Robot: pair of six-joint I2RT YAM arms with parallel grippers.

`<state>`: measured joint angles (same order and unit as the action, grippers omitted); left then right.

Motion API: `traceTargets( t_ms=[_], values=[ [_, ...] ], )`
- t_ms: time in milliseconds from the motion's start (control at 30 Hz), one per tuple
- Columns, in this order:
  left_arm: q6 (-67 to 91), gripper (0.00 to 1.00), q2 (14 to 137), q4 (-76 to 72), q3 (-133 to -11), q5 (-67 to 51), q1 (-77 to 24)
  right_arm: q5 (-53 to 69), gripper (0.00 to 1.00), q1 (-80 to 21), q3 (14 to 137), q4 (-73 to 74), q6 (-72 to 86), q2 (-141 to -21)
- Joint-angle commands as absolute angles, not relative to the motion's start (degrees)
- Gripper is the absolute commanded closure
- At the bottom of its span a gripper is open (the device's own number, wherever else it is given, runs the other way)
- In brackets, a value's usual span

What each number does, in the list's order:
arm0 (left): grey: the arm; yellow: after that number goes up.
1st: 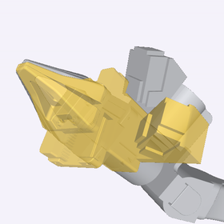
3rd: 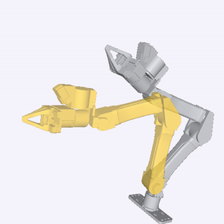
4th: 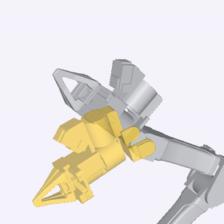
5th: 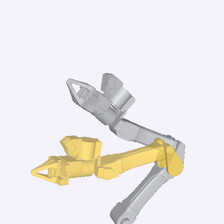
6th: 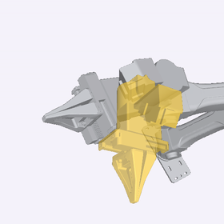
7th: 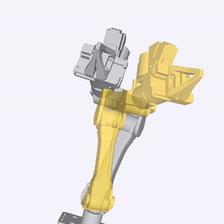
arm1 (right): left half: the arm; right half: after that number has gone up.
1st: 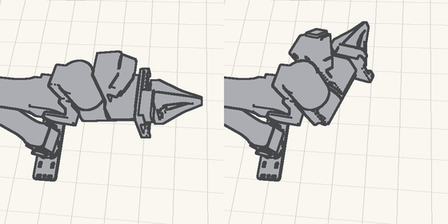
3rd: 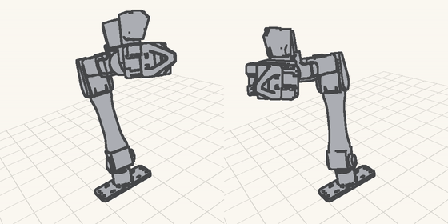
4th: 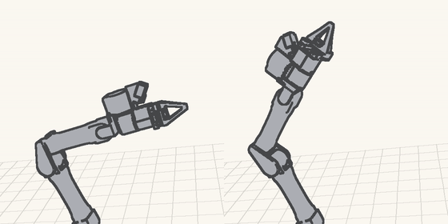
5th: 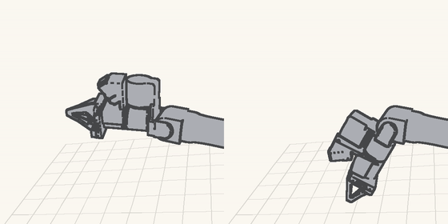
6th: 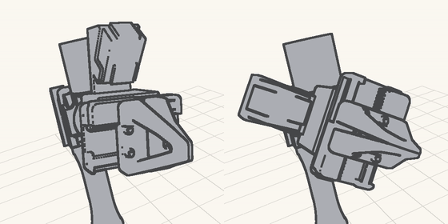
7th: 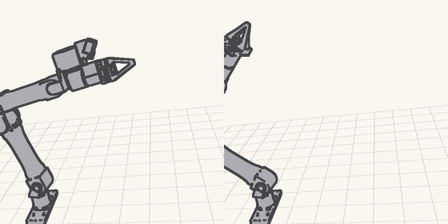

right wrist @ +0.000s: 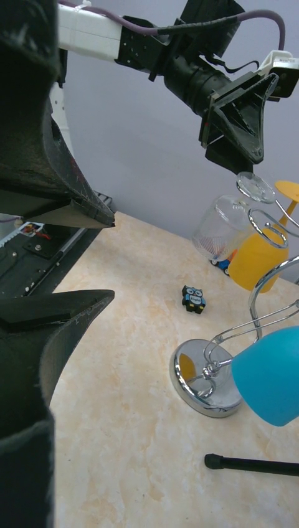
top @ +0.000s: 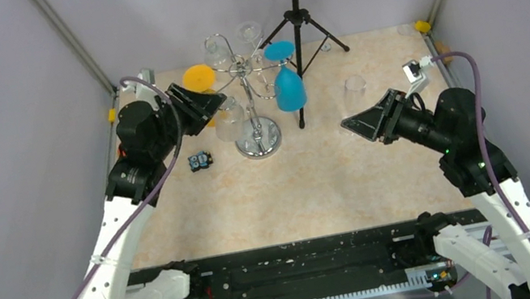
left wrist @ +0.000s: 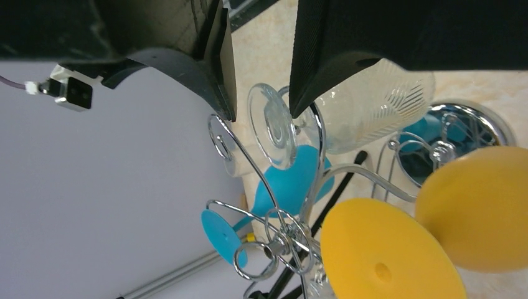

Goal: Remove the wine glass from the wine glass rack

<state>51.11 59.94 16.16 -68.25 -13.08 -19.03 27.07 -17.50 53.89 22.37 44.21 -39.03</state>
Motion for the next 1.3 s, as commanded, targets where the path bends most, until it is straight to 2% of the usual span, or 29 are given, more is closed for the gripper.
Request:
traceTargets(
  t_ms=[0, 367, 600, 1100, 1267],
  values=[
    [58.99, 0.61, 58.54, 10.49, -65.89, -18.52, -19.07, 26.74, 0.58, -17.98, 53.9, 21.17, 44.4, -38.45],
    [70.76, 0.63, 57.38, 11.14, -62.41, -11.45, -19.07, 25.68, 0.58, -17.95, 53.51, 21.62, 44.65, -37.53],
    [74.16, 0.7, 56.42, 9.19, -59.48, -6.42, -19.07, 25.4, 0.58, -18.0, 53.2, 21.71, 44.69, -37.35],
    [69.35, 0.7, 60.72, 11.38, -63.26, -8.49, -19.16, 23.85, 0.58, -18.0, 53.69, 23.03, 43.73, -36.74],
    [67.29, 0.75, 60.69, 12.21, -63.08, -9.15, -19.33, 23.77, 0.58, -17.95, 53.39, 22.82, 43.69, -37.02]
  ],
)
